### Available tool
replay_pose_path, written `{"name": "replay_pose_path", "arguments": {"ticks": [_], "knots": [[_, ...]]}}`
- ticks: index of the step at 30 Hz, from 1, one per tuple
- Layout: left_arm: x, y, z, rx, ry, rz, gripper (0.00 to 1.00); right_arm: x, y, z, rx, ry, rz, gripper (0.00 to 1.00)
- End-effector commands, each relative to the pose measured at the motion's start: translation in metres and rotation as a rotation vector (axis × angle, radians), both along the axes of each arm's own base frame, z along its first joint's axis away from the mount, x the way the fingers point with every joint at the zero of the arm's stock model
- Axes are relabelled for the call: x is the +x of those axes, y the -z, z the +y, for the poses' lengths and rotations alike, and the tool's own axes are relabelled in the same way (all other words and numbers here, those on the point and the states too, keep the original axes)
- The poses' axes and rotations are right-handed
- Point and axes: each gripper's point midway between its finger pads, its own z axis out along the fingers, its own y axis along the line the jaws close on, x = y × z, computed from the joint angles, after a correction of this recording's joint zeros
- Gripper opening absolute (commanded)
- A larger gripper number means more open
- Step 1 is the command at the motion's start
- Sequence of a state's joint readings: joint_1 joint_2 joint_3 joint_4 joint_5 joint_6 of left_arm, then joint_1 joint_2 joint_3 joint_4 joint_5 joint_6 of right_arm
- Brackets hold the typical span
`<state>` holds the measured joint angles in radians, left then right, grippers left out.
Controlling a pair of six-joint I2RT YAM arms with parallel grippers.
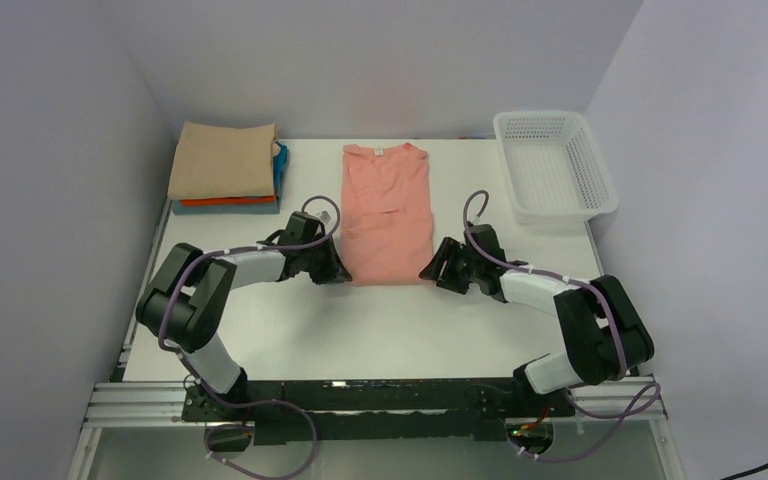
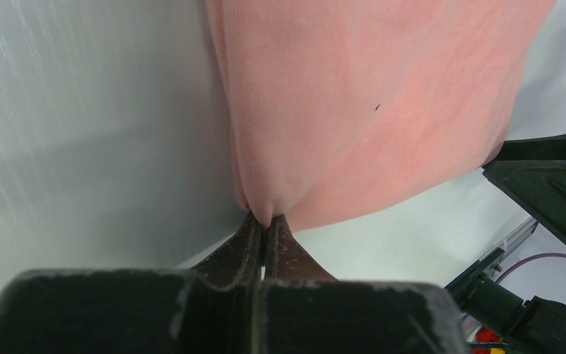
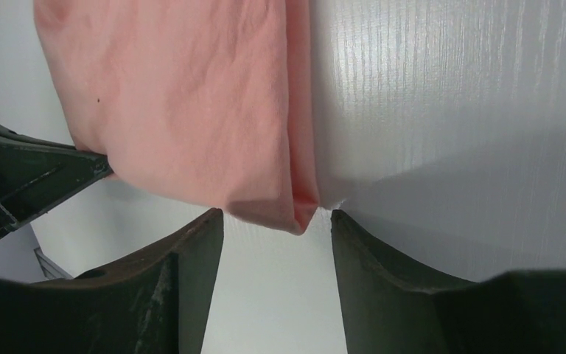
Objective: Fold and stack the t-shirts
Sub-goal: Grab one side of the 2/3 rectangular tshirt with both arms
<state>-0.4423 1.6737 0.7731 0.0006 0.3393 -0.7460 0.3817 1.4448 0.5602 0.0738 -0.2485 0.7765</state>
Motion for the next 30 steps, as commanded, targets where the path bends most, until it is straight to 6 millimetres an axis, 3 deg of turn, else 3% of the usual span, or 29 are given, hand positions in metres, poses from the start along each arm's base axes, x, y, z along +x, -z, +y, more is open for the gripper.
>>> {"name": "replay_pose_path", "arguments": {"ticks": [1,6,8,10,11,20,25,30], "knots": [[-0.003,0.016,0.008,0.061,-0.021,0.033,0.00,-0.003,0.005,0.007,0.014,-0.021,0.020,0.54],[-0.005,0.019,0.009,0.070,-0.020,0.043,0.00,-0.014,0.016,0.008,0.011,-0.023,0.052,0.35],[-0.006,0.018,0.008,0.060,-0.014,0.038,0.00,-0.016,0.018,0.008,0.016,-0.018,0.053,0.22],[-0.010,0.017,0.010,0.065,-0.010,0.037,0.00,-0.016,0.016,0.008,0.018,-0.017,0.044,0.02],[-0.012,0.017,0.011,0.069,-0.007,0.034,0.00,-0.017,0.015,0.008,0.018,-0.021,0.037,0.00],[-0.047,-0.003,0.016,0.060,0.078,-0.013,0.00,-0.049,-0.008,0.018,0.024,-0.188,-0.026,0.00],[-0.063,-0.008,0.010,0.030,0.115,0.005,0.00,-0.057,-0.016,0.024,0.015,-0.234,-0.058,0.00],[-0.079,-0.030,0.009,0.007,0.136,-0.025,0.00,-0.078,-0.033,0.034,0.008,-0.342,-0.104,0.00]]}}
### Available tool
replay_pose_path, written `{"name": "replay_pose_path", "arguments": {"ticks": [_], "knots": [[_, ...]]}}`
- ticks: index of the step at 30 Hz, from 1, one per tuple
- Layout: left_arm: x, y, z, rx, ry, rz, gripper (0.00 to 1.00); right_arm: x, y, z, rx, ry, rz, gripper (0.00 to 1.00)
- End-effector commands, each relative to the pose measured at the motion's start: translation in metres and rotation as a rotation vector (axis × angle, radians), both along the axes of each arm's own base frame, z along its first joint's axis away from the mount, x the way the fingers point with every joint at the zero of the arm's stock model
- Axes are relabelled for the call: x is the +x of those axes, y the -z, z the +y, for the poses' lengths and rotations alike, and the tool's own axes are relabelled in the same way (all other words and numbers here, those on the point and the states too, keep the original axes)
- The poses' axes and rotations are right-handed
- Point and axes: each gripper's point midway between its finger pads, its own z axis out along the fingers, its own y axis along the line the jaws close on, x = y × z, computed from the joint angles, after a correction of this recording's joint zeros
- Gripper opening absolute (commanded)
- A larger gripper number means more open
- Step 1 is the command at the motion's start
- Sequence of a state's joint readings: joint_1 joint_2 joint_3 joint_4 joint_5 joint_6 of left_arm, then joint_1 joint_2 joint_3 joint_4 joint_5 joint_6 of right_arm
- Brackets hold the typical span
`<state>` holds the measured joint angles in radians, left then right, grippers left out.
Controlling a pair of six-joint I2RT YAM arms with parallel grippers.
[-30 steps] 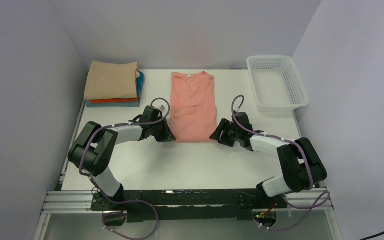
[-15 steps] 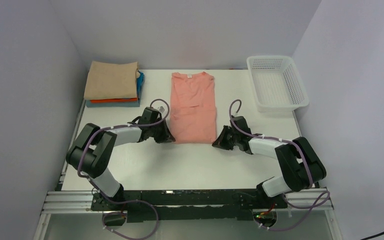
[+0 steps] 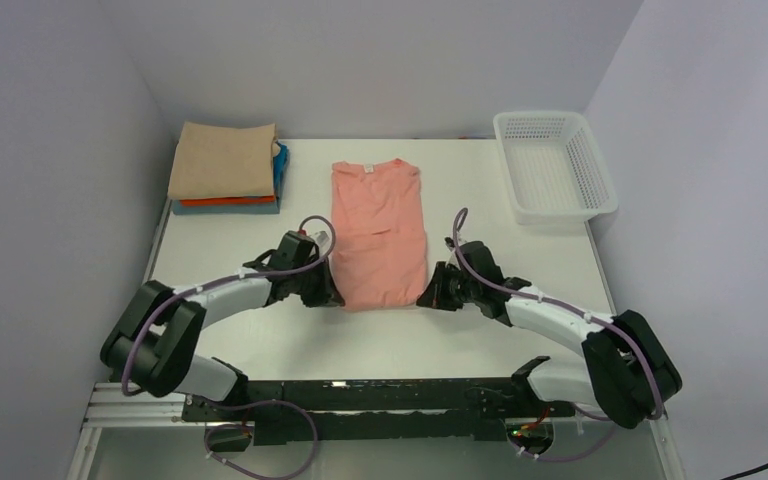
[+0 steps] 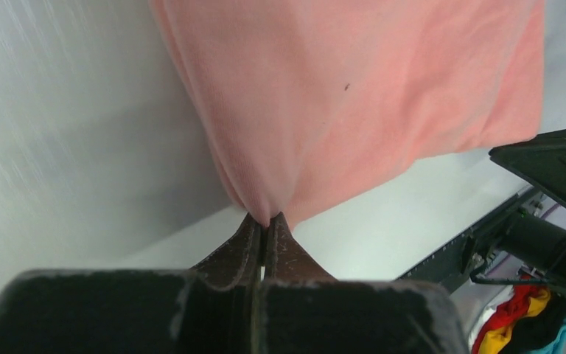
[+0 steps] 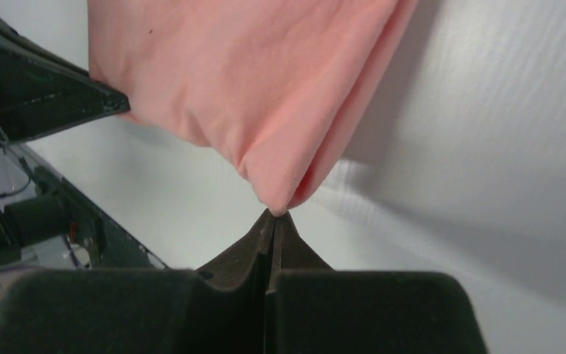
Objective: Fold and stack the t-shirts
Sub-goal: Grab one side of the 2/3 rectangular tshirt with both arms, then fold the long partially folded tshirt into a neat square
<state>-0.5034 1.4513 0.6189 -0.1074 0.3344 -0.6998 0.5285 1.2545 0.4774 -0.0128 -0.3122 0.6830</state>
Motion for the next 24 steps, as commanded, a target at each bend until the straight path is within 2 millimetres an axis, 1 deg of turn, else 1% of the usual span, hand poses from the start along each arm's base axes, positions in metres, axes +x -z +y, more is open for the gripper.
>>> {"name": "replay_pose_path", "arguments": {"ticks": [1,4,8,10,11,14,17,21,24], "knots": [[-0.021,-0.027,-0.001,-0.031,0.047,-0.032,0.00,-0.019,-0.022,0.006,0.022,-0.100,-0.060,0.00],[-0.044,-0.038,0.005,-0.047,0.077,-0.016,0.00,-0.037,-0.043,0.008,0.084,-0.146,-0.092,0.00],[-0.077,-0.059,0.003,-0.110,0.166,0.004,0.00,-0.067,-0.069,0.015,0.176,-0.247,-0.143,0.00],[-0.083,-0.075,0.002,-0.135,0.174,-0.025,0.00,-0.075,-0.084,0.019,0.224,-0.273,-0.182,0.00],[-0.082,-0.081,0.002,-0.143,0.172,-0.037,0.00,-0.075,-0.091,0.019,0.242,-0.266,-0.204,0.00],[-0.074,-0.108,-0.001,-0.183,0.161,-0.118,0.00,-0.057,-0.110,0.017,0.244,-0.194,-0.291,0.00],[-0.056,-0.128,-0.002,-0.174,0.126,-0.194,0.00,-0.034,-0.129,0.014,0.209,-0.132,-0.382,0.00],[-0.017,-0.145,0.004,-0.153,0.047,-0.253,0.00,0.003,-0.148,0.011,0.143,-0.035,-0.471,0.00],[0.018,-0.165,0.004,-0.175,-0.008,-0.321,0.00,0.029,-0.163,0.012,0.140,0.031,-0.525,0.00]]}}
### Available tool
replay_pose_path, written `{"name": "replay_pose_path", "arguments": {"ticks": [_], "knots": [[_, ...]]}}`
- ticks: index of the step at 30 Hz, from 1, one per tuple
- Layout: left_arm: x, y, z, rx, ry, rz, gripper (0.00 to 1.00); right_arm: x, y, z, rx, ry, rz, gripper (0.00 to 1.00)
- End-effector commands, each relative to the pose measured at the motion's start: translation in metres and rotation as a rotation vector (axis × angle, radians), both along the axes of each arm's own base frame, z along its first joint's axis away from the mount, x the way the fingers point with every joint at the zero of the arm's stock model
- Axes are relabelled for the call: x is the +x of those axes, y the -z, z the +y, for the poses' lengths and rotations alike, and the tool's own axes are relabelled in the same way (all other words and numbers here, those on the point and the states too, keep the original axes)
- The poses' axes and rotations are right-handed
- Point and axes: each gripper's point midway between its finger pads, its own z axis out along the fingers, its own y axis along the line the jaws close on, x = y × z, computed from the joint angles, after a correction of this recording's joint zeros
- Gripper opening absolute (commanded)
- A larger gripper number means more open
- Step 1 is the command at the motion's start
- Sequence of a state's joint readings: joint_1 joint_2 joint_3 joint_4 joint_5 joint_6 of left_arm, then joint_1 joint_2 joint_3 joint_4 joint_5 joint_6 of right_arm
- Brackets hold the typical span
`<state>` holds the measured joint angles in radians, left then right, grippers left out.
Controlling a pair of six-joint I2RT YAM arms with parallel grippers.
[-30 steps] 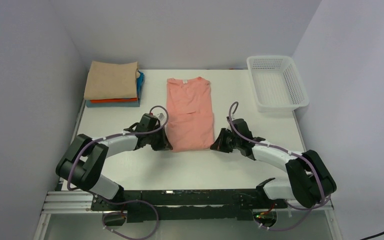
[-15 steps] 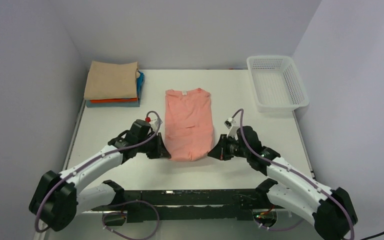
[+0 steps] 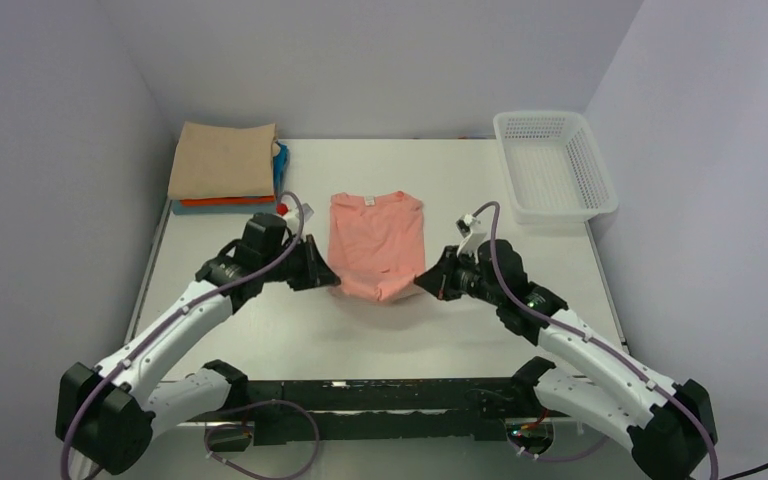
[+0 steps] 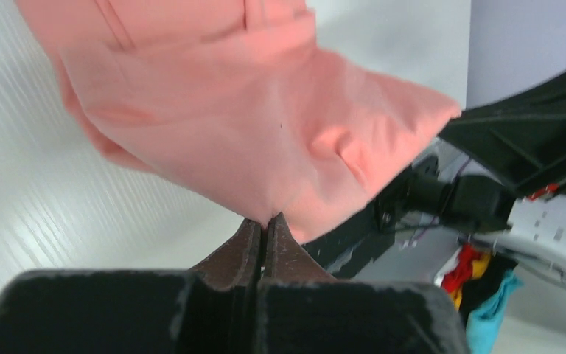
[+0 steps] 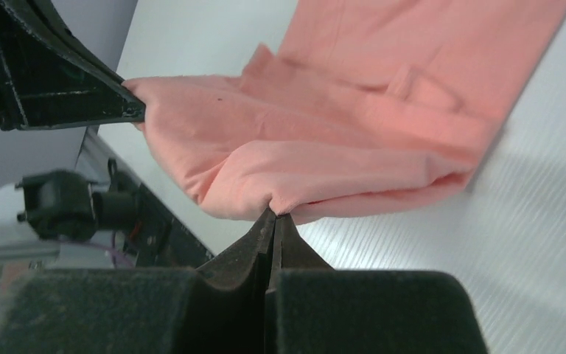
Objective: Fold and stack the t-shirts
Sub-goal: Fold the long partially folded tshirt into a neat square
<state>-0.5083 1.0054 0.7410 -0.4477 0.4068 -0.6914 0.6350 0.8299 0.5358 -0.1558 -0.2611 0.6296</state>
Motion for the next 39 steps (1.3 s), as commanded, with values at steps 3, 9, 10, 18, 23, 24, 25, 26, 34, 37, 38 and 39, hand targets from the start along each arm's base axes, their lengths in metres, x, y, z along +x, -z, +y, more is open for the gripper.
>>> {"name": "replay_pose_path", "arguments": {"ticks": [3,9,10,18,23,24,25,26,34,37,38,39], "knots": [[0.078,-0.046,0.003,-0.026,-0.115,-0.166,0.00,0.075,-0.063,0.000,0.056,0.178,-0.216,0.00],[0.127,-0.054,0.000,-0.057,-0.109,-0.174,0.00,0.116,-0.080,-0.004,0.076,0.220,-0.245,0.00],[0.134,-0.057,-0.002,-0.067,-0.100,-0.181,0.00,0.122,-0.082,-0.006,0.073,0.230,-0.251,0.00],[0.182,-0.055,0.007,-0.049,-0.134,-0.179,0.00,0.169,-0.081,-0.012,0.044,0.248,-0.246,0.00],[0.210,-0.047,0.012,-0.043,-0.148,-0.176,0.00,0.201,-0.077,-0.013,0.028,0.266,-0.264,0.00],[0.215,-0.045,0.011,-0.042,-0.143,-0.173,0.00,0.208,-0.075,-0.012,0.024,0.268,-0.260,0.00],[0.222,-0.042,0.010,-0.043,-0.141,-0.175,0.00,0.214,-0.073,-0.012,0.024,0.269,-0.259,0.00],[0.228,-0.038,0.008,-0.041,-0.140,-0.174,0.00,0.220,-0.069,-0.012,0.023,0.270,-0.253,0.00],[0.267,0.002,0.014,-0.015,-0.166,-0.091,0.00,0.257,-0.028,-0.009,0.000,0.271,-0.183,0.00],[0.278,0.019,0.016,-0.016,-0.174,-0.062,0.00,0.269,-0.011,-0.012,-0.028,0.290,-0.167,0.00],[0.282,0.023,0.017,-0.018,-0.177,-0.065,0.00,0.274,-0.003,-0.013,-0.038,0.294,-0.162,0.00],[0.286,0.026,0.018,-0.020,-0.182,-0.064,0.00,0.279,0.003,-0.013,-0.040,0.292,-0.161,0.00]]}}
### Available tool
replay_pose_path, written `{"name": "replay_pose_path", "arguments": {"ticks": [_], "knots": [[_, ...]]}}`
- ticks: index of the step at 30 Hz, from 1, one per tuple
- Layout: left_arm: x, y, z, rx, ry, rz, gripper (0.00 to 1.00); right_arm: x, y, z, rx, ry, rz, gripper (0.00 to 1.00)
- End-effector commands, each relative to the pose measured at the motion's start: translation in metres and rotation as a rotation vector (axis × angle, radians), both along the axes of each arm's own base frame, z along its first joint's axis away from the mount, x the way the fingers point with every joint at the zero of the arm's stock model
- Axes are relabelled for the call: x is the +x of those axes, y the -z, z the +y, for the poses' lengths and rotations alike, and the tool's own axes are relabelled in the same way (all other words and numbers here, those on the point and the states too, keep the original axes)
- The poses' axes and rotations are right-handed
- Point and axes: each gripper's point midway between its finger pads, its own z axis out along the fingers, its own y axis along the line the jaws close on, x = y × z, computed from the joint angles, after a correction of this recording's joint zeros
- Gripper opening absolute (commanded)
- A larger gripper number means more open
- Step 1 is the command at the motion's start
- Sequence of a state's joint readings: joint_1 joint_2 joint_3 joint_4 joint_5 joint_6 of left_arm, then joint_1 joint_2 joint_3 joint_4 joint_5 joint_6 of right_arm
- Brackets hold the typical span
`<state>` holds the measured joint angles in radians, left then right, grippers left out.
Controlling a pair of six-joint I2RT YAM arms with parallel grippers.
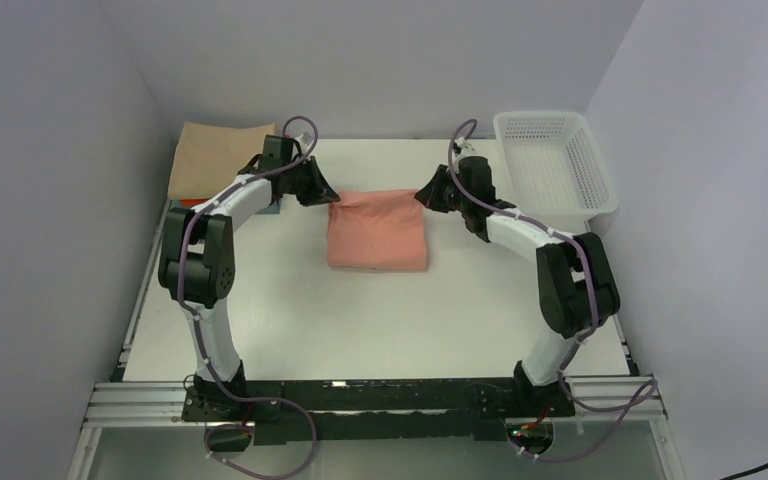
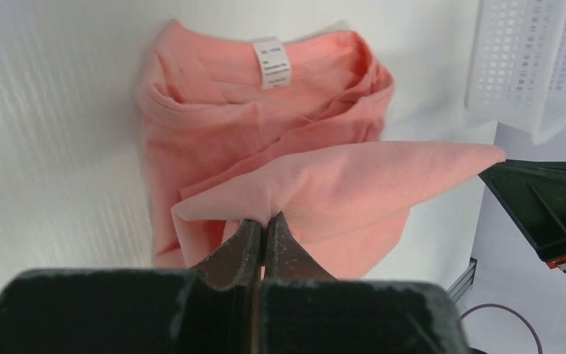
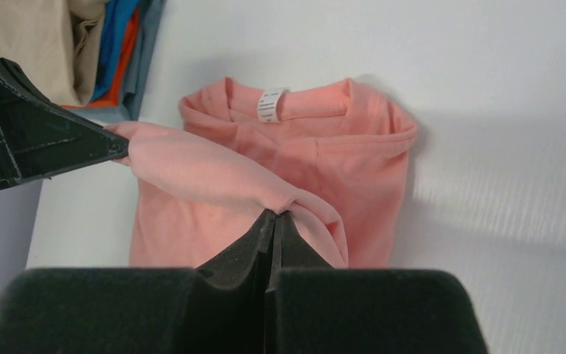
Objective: Fold and stack the t-shirts
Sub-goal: Fold the long partially folded tshirt into a neat square
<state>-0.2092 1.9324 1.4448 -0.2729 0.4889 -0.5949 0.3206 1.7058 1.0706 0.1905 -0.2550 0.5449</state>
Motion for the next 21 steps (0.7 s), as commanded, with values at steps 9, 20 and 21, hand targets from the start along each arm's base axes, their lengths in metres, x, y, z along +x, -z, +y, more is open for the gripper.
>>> {"name": "replay_pose_path", "arguments": {"ticks": [9,20,21], "knots": [[0.055,-0.005,-0.002,-0.067,0.011,-0.085,0.57,0.074,0.019,0.001,-0.029,-0.002,-0.060,0.47],[0.009,-0.090,-0.014,-0.014,0.053,-0.273,0.99,0.026,-0.027,0.019,0.046,-0.089,-0.055,1.00],[0.004,-0.092,-0.024,-0.036,0.085,-0.281,0.99,0.018,-0.031,0.025,0.083,-0.114,-0.059,1.00]]}}
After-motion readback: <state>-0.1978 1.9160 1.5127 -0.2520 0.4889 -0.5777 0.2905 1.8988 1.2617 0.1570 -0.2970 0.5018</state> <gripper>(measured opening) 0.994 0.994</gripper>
